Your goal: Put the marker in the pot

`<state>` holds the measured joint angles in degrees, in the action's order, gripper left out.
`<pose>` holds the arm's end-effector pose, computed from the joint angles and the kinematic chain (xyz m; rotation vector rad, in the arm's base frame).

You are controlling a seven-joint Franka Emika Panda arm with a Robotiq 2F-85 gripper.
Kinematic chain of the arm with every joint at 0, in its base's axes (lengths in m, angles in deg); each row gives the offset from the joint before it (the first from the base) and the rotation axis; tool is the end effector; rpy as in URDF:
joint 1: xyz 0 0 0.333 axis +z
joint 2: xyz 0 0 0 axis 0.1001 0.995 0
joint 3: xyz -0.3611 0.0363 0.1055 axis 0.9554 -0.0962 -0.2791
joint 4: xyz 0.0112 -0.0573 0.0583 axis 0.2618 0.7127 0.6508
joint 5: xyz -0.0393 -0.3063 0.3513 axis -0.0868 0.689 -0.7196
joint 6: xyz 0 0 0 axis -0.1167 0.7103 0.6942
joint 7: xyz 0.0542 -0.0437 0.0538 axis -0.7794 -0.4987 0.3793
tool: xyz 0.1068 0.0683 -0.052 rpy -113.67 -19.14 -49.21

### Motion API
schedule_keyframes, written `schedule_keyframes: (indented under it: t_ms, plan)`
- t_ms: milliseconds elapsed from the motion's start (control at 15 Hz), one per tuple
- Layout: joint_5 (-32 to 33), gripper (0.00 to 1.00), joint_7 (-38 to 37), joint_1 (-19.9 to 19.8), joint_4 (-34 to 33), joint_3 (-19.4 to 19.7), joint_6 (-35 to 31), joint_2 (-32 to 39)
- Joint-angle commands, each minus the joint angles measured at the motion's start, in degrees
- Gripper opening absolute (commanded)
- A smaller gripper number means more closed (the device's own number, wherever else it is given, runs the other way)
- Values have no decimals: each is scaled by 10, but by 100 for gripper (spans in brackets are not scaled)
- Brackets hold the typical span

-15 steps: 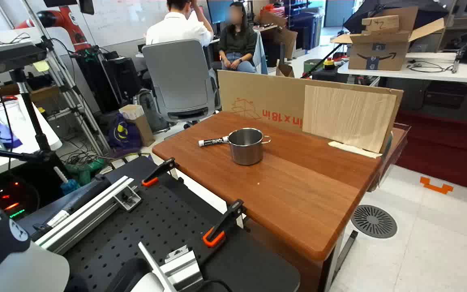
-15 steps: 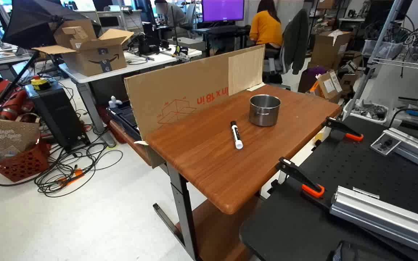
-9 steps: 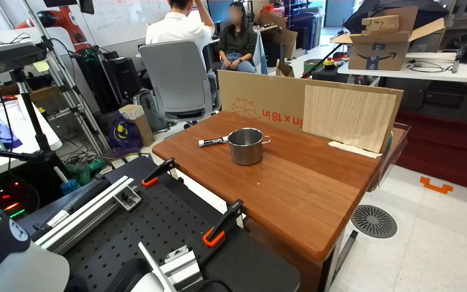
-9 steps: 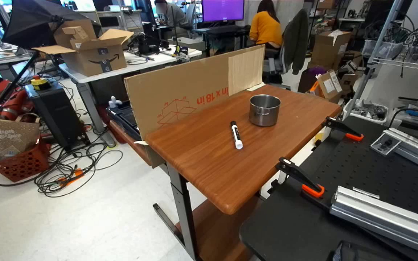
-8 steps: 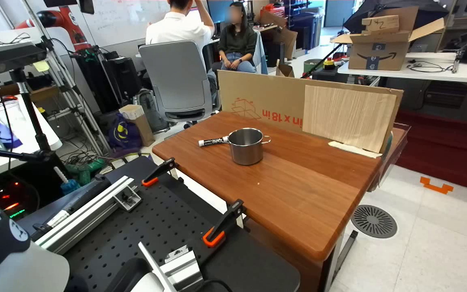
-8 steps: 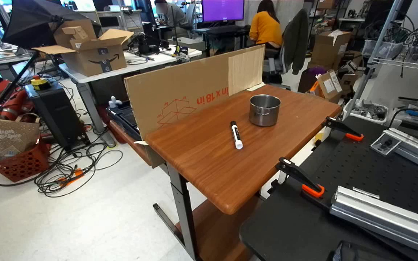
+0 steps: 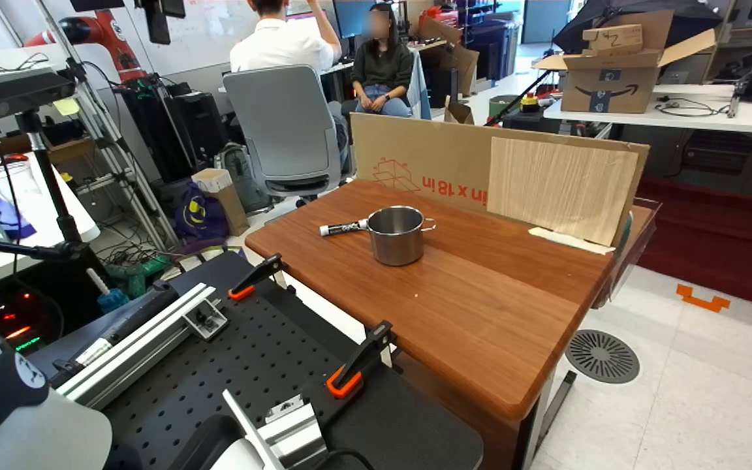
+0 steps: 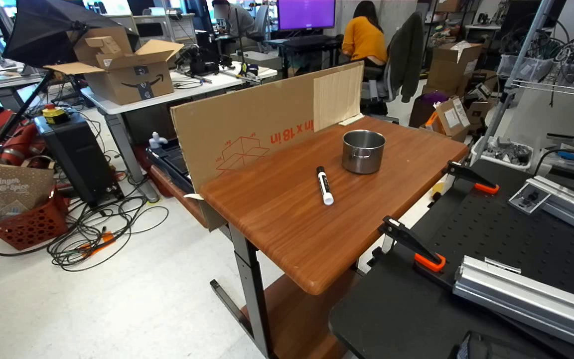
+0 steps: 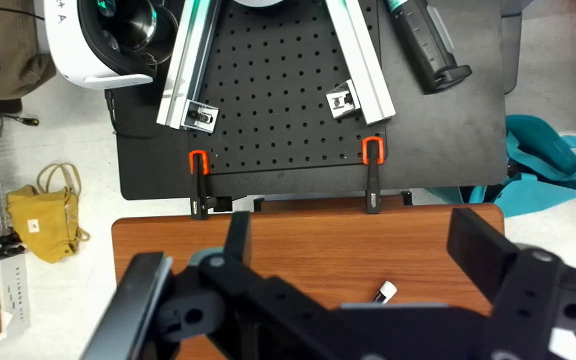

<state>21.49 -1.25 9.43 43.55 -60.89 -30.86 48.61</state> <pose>0.3902 0.1693 0.5000 2.8814 -0.0742 -0.3837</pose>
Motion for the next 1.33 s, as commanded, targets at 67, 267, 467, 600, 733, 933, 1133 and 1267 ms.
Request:
schedule_keyframes:
  t_ms: [67,267,467,600,733,933,1133,1267]
  plan:
    - [-15,100,-51,9,25,12,-80,27]
    - [-12,100,-88,6,34,12,-149,65]
    - [-9,100,-128,6,44,15,-222,104]
    - [-11,100,-152,8,48,19,-264,131]
    - [-17,100,-170,9,56,29,-312,154]
    - [-21,100,-194,9,65,46,-378,184]
    - [-25,100,-215,12,81,57,-439,203]
    - [-16,100,-239,13,95,59,-483,216]
